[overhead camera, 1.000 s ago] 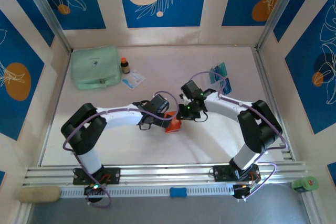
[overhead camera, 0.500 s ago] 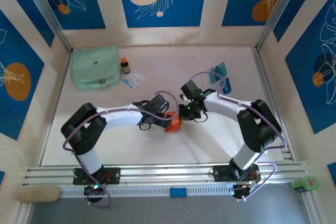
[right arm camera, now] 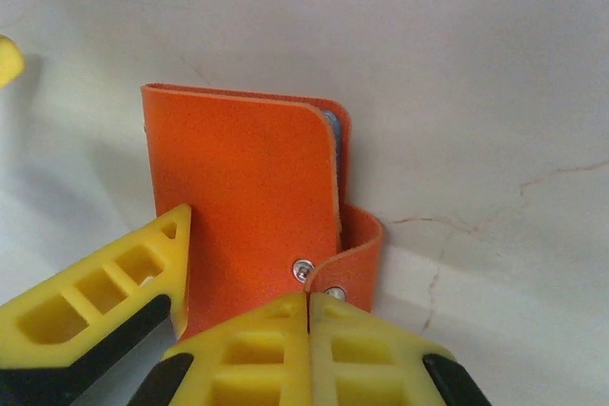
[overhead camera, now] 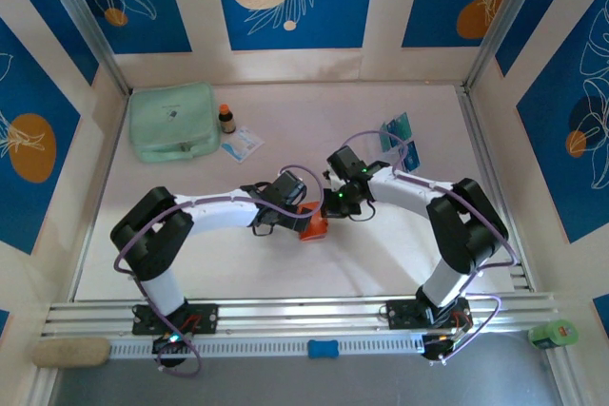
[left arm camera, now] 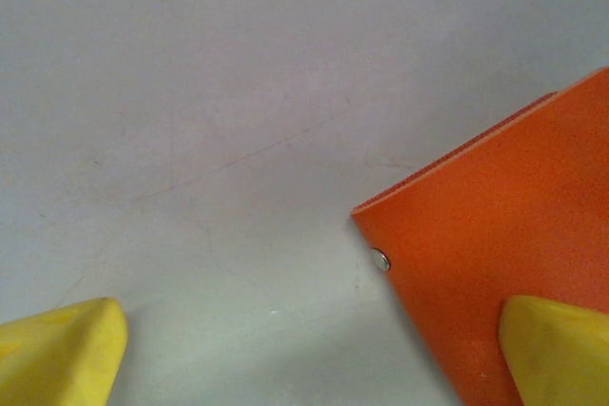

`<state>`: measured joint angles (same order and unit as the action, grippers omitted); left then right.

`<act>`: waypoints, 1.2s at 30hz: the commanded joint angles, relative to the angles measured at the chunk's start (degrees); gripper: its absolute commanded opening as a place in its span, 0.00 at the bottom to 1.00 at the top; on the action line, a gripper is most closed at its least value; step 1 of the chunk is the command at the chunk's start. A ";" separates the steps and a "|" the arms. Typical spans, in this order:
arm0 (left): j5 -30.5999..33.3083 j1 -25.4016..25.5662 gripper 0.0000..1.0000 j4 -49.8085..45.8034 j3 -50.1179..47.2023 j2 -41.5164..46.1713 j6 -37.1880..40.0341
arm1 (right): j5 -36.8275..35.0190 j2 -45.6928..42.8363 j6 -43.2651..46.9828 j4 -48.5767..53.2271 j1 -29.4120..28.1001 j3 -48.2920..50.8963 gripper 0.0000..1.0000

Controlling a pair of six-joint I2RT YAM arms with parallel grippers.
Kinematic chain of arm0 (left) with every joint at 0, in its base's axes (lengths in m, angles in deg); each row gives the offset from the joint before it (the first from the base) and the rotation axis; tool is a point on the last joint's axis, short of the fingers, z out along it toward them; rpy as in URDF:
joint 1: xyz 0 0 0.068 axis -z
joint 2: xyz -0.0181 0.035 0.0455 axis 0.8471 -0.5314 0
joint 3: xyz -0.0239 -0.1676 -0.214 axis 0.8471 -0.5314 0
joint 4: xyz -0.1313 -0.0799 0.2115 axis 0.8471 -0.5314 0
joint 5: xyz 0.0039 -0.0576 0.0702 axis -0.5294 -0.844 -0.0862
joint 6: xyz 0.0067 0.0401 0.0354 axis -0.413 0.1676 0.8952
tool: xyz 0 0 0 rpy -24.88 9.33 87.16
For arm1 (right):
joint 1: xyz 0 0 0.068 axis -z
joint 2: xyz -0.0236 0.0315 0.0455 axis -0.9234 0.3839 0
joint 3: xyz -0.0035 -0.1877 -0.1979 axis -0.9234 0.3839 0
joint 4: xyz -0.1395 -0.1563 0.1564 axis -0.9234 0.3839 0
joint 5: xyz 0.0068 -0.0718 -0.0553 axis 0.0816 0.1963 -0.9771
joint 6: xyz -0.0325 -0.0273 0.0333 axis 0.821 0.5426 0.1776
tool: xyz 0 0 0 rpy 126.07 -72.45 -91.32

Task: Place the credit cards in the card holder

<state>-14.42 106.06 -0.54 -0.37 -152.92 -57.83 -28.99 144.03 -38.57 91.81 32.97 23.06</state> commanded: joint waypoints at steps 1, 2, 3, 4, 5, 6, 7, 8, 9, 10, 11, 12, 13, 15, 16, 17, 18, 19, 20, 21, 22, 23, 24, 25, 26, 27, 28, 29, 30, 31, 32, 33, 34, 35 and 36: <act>1.51 -0.08 1.00 -1.49 -1.48 -1.81 0.71 | 2.31 1.08 -0.42 -0.39 -0.65 -1.73 0.00; 1.55 -0.04 1.00 -1.49 -1.48 -1.77 0.74 | 2.26 1.23 -0.42 -0.39 -0.85 -1.89 0.00; 1.45 -0.01 1.00 -1.44 -1.50 -1.81 0.71 | 2.24 1.40 -0.50 -0.45 -1.00 -1.96 0.00; 1.48 -0.07 1.00 -1.49 -1.55 -1.76 0.68 | 2.28 1.56 -0.57 -0.53 -1.12 -2.00 0.00; 1.48 0.02 1.00 -1.46 -1.48 -1.77 0.69 | 2.23 1.66 -0.59 -0.47 -1.31 -2.09 0.00; 1.48 0.00 1.00 -1.48 -1.59 -1.76 0.68 | 2.23 1.77 -0.65 -0.55 -1.36 -2.15 0.00; 1.48 -0.07 1.00 -1.46 -1.57 -1.78 0.62 | 2.23 1.76 -0.72 -0.55 -1.48 -2.18 0.00; 1.48 -0.04 1.00 -1.32 -1.57 -1.77 0.58 | 2.15 1.76 -0.77 -0.63 -1.56 -2.18 0.00; 1.48 -0.02 1.00 -1.35 -1.68 -1.73 0.60 | 2.15 1.80 -0.77 -0.64 -1.58 -2.22 0.00; 1.48 -0.04 1.00 -1.28 -1.70 -1.68 0.58 | 2.06 1.88 -0.85 -0.72 -1.66 -2.26 0.00; 1.48 -0.03 1.00 -1.25 -1.74 -1.68 0.50 | 2.08 2.03 -0.77 -0.65 -1.67 -2.35 0.00; 1.43 0.00 1.00 -1.20 -1.82 -1.70 0.49 | 2.06 2.17 -0.77 -0.64 -1.67 -2.44 0.00; 1.39 -0.04 1.00 -1.21 -1.83 -1.67 0.49 | 2.01 2.37 -0.77 -0.63 -1.67 -2.51 0.00; 1.39 0.04 1.00 -1.21 -1.92 -1.68 0.51 | 1.66 2.83 -0.77 -0.72 -1.67 -2.44 0.00; 1.35 -0.02 1.00 -1.12 -1.92 -1.68 0.43 | 1.62 3.09 -0.89 -0.81 -1.66 -2.40 0.00; 1.38 -0.04 1.00 -1.08 -2.01 -1.74 0.43 | 1.62 3.39 -0.86 -1.00 -1.67 -2.29 0.00; 1.32 -0.05 1.00 -1.06 -2.01 -1.60 0.40 | 1.64 3.57 -0.93 -1.16 -1.67 -2.14 0.00; 1.34 -0.08 1.00 -1.04 -2.01 -1.59 0.40 | 1.70 3.72 -1.07 -1.29 -1.67 -1.93 0.00; 1.38 -0.01 1.00 -1.05 -2.10 -1.59 0.48 | 1.75 3.85 -1.12 -1.50 -1.67 -1.67 0.00; 1.37 0.04 1.00 -1.03 -2.09 -1.61 0.42 | 1.71 4.06 -1.19 -1.72 -1.67 -1.42 0.00; 1.38 -0.05 1.00 -1.05 -2.09 -1.59 0.45 | 1.46 4.24 -1.23 -1.77 -1.67 -1.18 0.00; 1.35 -0.03 1.00 -1.05 -2.09 -1.59 0.42 | 1.36 4.33 -1.29 -1.82 -1.58 -0.91 0.00; 1.38 -0.03 1.00 -1.03 -2.11 -1.59 0.44 | 1.45 4.43 -1.30 -1.98 -1.49 -0.73 0.00; 1.37 0.00 1.00 -0.97 -2.12 -1.61 0.48 | 1.40 4.58 -1.36 -2.15 -1.50 -0.47 0.00; 1.35 -0.06 1.00 -0.97 -2.18 -1.52 0.44 | 1.34 4.64 -1.43 -2.21 -1.49 -0.27 0.00; 1.39 -0.07 1.00 -0.95 -2.18 -1.51 0.40 | 1.10 4.78 -1.47 -2.22 -1.41 -0.08 0.00; 1.39 -0.01 1.00 -0.95 -2.18 -1.50 0.40 | 1.12 4.87 -1.56 -2.37 -1.25 0.18 0.00; 1.39 -0.05 1.00 -0.97 -2.22 -1.50 0.47 | 1.16 4.91 -1.65 -2.59 -1.05 0.56 0.00; 1.34 -0.01 1.00 -0.97 -2.26 -1.50 0.42 | 1.18 5.00 -1.74 -2.78 -1.00 0.89 0.00; 1.37 -0.01 1.00 -0.95 -2.27 -1.50 0.41 | 1.18 5.05 -1.89 -2.96 -0.90 1.25 0.00; 1.39 -0.03 1.00 -0.96 -2.27 -1.41 0.40 | 1.04 5.11 -1.98 -3.14 -0.83 1.65 0.00; 1.27 -0.08 1.00 -0.92 -2.27 -1.41 0.40 | 1.00 5.22 -2.08 -3.33 -0.74 1.96 0.00; 1.30 -0.08 1.00 -0.94 -2.27 -1.33 0.42 | 0.87 5.36 -2.16 -3.44 -0.62 2.29 0.00; 1.29 -0.03 1.00 -0.97 -2.27 -1.33 0.43 | 0.78 5.62 -2.33 -3.61 -0.44 2.69 0.00; 1.30 0.00 1.00 -0.91 -2.27 -1.32 0.41 | 0.82 5.77 -2.48 -3.79 -0.23 3.02 0.00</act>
<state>-14.46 106.06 0.55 -0.99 -152.90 -57.85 -27.05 147.16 -40.16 87.46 32.27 23.55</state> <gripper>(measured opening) 0.998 0.060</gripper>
